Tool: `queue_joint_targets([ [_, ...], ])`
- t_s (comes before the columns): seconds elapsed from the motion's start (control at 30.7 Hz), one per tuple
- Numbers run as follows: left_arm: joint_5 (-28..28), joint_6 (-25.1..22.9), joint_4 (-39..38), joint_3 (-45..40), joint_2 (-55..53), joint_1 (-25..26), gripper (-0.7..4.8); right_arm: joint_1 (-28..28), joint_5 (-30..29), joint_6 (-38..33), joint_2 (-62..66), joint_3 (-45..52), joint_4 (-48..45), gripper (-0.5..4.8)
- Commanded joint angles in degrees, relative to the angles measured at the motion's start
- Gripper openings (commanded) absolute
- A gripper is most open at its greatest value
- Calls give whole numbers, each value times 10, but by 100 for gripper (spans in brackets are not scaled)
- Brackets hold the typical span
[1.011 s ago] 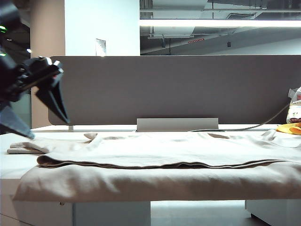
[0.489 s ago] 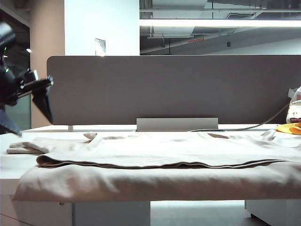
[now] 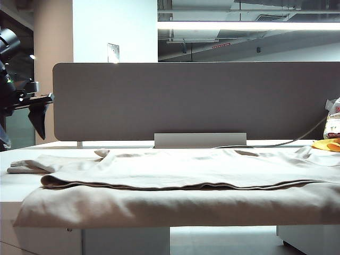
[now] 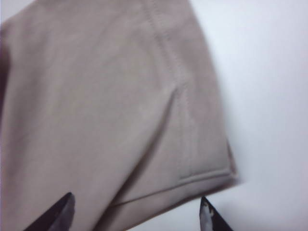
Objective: Fold the bottom side of the T-shirt horizontally towards the center, about one-third of the way, then fold the sleeve back towards the center, creating a straight line along the edge of the T-shirt, and finally fold the bottom of the T-shirt up towards the top, creating a neat rectangle.
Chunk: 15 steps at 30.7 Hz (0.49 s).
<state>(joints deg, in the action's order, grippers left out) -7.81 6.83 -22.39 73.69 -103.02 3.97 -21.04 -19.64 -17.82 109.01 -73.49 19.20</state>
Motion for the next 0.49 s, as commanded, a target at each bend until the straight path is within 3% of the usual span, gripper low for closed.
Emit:
queue_joint_targets([
  [0.03, 3, -3, 1, 7, -15, 2, 331, -5, -9, 3, 15, -12, -4, 328],
  [0.49, -25, 5, -4, 30, -85, 5, 341, -14, -5, 18, 40, -54, -11, 328],
])
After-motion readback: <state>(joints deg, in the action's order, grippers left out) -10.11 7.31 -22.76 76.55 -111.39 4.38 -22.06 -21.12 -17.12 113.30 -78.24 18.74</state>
